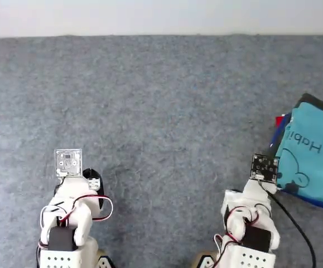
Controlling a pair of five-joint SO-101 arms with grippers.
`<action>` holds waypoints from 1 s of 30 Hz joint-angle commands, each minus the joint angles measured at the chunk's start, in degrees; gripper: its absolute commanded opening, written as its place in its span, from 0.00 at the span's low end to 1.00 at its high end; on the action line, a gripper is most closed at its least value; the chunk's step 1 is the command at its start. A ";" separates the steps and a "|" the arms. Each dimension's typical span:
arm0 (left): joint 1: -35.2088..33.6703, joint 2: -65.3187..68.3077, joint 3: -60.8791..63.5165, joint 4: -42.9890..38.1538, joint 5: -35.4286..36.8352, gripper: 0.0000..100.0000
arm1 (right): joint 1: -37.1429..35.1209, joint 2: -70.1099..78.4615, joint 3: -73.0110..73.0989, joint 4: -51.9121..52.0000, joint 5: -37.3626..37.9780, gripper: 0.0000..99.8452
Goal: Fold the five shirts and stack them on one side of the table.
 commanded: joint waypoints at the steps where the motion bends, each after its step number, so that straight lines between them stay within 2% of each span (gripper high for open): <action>1: -0.09 -0.26 -0.31 1.05 0.53 0.02 | -1.54 -0.31 0.79 -1.89 3.69 0.01; 7: 0.09 -0.53 -0.31 9.67 0.26 0.02 | -5.14 -0.22 0.79 -1.89 3.87 0.01; 30: 0.09 -0.53 -0.31 8.88 0.26 0.02 | -5.05 -0.22 0.79 -1.89 3.96 0.01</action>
